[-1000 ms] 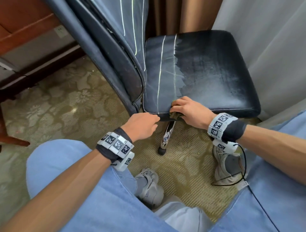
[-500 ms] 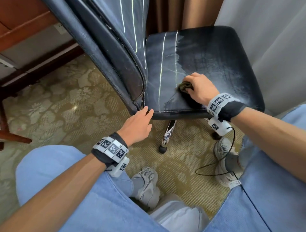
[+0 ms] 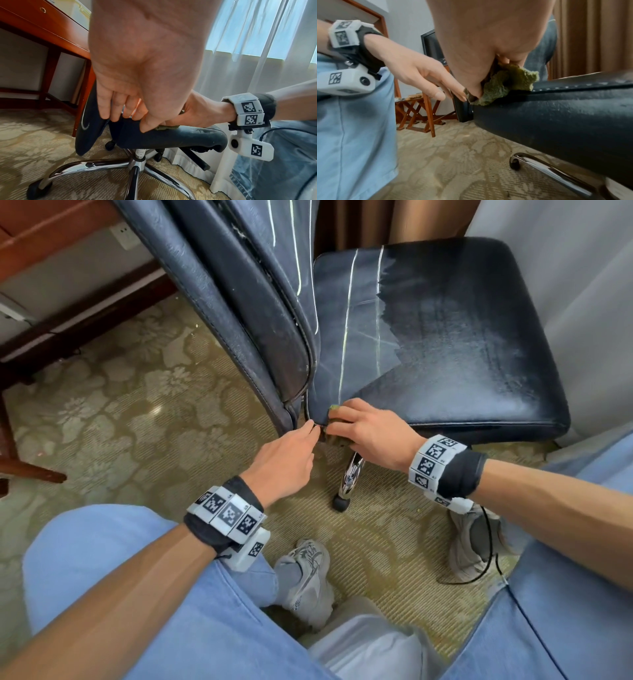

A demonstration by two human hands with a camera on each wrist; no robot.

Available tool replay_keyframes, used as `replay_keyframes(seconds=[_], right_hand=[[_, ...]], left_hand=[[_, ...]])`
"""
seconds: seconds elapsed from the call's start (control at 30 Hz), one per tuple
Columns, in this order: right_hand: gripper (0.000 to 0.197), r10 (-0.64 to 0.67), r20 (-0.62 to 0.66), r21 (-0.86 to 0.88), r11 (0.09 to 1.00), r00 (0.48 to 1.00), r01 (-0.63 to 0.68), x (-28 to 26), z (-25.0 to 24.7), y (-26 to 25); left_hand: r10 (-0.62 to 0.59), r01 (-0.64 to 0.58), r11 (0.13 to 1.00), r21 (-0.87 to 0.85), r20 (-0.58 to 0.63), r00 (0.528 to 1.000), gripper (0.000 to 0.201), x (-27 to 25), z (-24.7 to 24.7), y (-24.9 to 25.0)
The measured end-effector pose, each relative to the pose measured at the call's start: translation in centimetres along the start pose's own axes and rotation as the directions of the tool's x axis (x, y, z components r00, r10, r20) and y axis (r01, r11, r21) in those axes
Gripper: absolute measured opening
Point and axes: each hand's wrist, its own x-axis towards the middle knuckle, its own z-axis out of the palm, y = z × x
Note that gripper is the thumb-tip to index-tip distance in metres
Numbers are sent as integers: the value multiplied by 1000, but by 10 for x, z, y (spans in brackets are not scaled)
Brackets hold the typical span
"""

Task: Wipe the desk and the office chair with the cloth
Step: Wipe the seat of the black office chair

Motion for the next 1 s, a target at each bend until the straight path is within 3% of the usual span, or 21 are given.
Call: replay_keyframes(seconds=[0.23,0.4,0.47,0.57,0.67,0.73,0.87,1.0], right_hand=[[41,283,-107,190,947,953,-260,14,-5,7],[42,416,-96,263,887,904,-380,45,-22,35],[40,371,-79,236,909,925,-344,52,-23,29],[36,158,0,152,976,987,-156,55,-14,1],[37,15,58,132,991,998,-23,60,-9,-7],[41,54,36,137,989,998,-58,70,-14,3],[39,275,-38,165,950,961,-266,86,-26,37],[38,207,-18,178,963,978,-201,86,-27,31]], left_hand=[[-44,43,999,17,45,998,48,-1,-1,0],[-23,19,999,26,137,990,67,-2,0,-4],[-5,-1,999,38,169,986,71,-2,1,-5],[21,-32,997,66,161,987,71,-3,4,-5],[19,-32,996,86,149,989,69,-2,10,-5],[22,-37,995,87,161,987,75,-2,11,-4],[7,-20,997,68,179,984,77,-4,10,-4],[16,-31,997,66,208,978,80,-1,11,-8]])
